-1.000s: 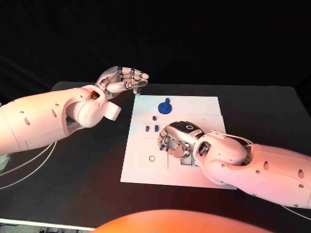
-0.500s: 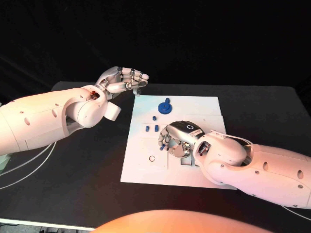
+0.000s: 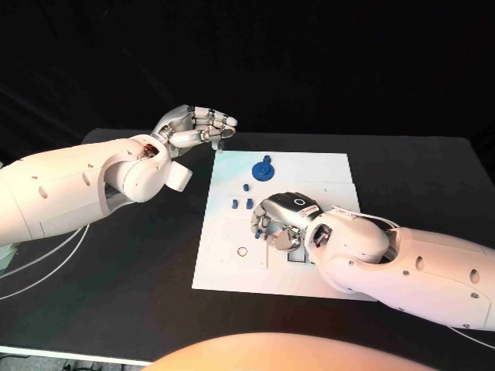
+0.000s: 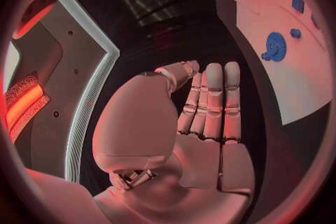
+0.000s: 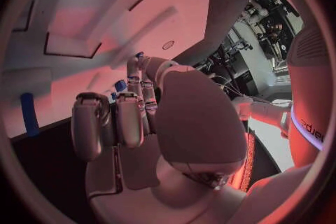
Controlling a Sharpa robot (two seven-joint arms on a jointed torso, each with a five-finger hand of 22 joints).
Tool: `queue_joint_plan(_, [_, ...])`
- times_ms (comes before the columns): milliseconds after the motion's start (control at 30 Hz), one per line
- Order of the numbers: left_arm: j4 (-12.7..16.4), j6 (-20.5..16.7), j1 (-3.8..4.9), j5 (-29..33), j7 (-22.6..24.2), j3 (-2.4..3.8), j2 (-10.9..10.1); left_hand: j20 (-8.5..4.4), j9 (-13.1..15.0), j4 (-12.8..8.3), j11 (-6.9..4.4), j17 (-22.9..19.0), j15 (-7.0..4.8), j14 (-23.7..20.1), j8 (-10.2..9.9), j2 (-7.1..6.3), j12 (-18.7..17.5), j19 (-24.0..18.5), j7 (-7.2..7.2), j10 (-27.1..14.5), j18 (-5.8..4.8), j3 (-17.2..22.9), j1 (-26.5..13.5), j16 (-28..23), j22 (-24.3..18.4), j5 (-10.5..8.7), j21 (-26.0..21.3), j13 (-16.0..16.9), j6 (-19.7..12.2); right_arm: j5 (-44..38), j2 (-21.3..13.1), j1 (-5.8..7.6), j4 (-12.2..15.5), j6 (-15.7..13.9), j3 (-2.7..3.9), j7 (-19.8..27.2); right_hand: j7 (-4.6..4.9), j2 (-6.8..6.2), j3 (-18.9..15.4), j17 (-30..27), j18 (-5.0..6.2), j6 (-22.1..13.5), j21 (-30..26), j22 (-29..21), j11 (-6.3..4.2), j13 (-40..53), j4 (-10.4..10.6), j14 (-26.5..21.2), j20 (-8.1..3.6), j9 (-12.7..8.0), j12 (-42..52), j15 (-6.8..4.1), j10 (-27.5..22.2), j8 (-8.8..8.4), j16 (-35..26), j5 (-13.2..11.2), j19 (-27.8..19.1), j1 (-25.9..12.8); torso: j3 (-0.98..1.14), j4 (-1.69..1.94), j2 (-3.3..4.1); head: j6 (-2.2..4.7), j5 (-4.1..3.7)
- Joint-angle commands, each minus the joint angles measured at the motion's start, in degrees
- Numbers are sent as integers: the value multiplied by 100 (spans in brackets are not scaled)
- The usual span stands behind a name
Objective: Assemble the parts on the task board
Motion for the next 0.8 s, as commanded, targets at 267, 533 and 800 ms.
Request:
queue_joint_plan(267, [25, 104, 3, -62, -4, 5, -3, 29, 7, -7, -4, 7, 14, -18, 40, 51, 16, -16, -7, -62, 89, -49, -25, 23, -9, 13, -31, -8, -26, -183, 44, -15, 20, 502, -29, -192, 32, 17, 24, 154, -58, -6, -2, 1302, -153, 3, -30, 332, 22, 9, -30, 25, 206, 26, 23, 18, 305, -31, -3, -2, -1, -10, -22])
queue_joint_plan(533, [26, 119, 3, -75, -19, 5, 1, 29, 7, -8, -4, 7, 14, -19, 41, 52, 16, -16, -7, -64, 89, -49, -24, 24, -9, 14, -31, -8, -25, -163, 62, -15, 36, 510, -40, -138, 25, -56, -41, 133, -45, -53, -59, 1286, -140, -9, -32, 324, 40, 34, -112, 38, 162, 6, 13, 48, 280, -193, 1, 3, 1, -4, -19])
queue_joint_plan(800, [25, 122, 3, -78, -27, 5, -1, 29, 7, -8, -4, 7, 14, -19, 41, 52, 16, -16, -7, -64, 89, -49, -24, 24, -9, 14, -31, -8, -25, -127, 24, -15, 36, 149, -48, -180, 139, -403, -361, -474, 159, -632, -1157, 980, 184, -199, 107, 85, 274, -103, -426, 323, -883, -441, -485, -46, -186, -542, 3, -6, -2, 18, -22])
